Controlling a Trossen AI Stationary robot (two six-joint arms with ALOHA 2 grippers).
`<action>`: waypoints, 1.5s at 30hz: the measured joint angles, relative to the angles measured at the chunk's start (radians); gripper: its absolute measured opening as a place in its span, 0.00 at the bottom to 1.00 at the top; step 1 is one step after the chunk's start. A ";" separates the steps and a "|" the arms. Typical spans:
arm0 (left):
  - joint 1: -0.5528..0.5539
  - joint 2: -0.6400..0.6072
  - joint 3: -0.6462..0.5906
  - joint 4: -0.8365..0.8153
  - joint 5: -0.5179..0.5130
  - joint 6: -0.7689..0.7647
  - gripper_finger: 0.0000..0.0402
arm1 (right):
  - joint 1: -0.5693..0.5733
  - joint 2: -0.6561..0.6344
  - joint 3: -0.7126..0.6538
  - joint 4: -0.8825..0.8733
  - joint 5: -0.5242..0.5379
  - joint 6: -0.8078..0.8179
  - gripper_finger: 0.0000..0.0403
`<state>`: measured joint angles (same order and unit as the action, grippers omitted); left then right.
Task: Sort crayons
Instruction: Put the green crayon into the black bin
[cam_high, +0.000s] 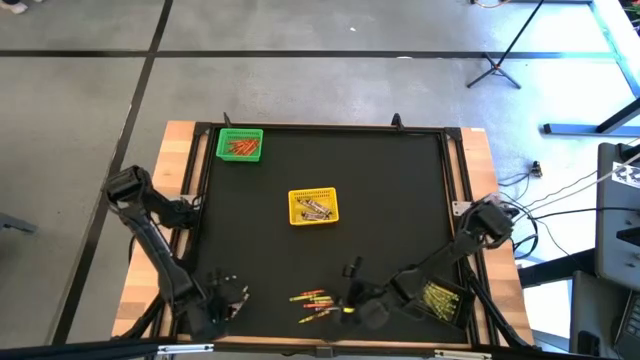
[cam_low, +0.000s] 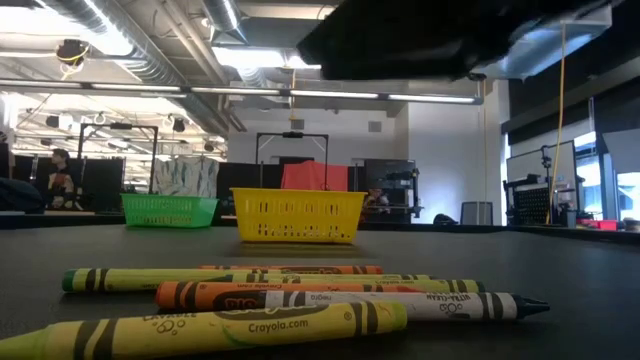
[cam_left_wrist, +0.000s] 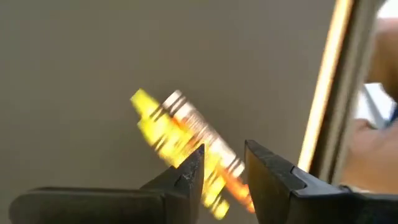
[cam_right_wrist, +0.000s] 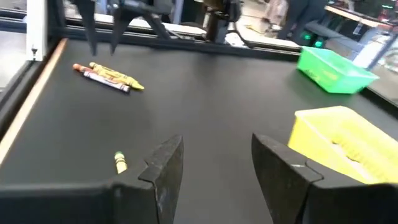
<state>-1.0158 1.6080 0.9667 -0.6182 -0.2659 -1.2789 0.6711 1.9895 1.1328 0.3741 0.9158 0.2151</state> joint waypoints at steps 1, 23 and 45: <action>-0.011 -0.001 0.010 -0.043 -0.001 -0.042 0.24 | -0.009 0.017 0.000 0.036 -0.018 -0.017 0.46; -0.067 0.003 -0.141 0.076 -0.002 -0.361 0.24 | -0.056 0.065 0.000 0.101 -0.161 -0.010 0.46; -0.067 0.006 -0.192 0.066 0.017 -0.360 0.19 | -0.056 0.064 0.000 0.095 -0.167 -0.010 0.46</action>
<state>-1.0824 1.6138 0.7752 -0.5525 -0.2485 -1.6386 0.6147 2.0537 1.1328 0.4690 0.7485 0.2047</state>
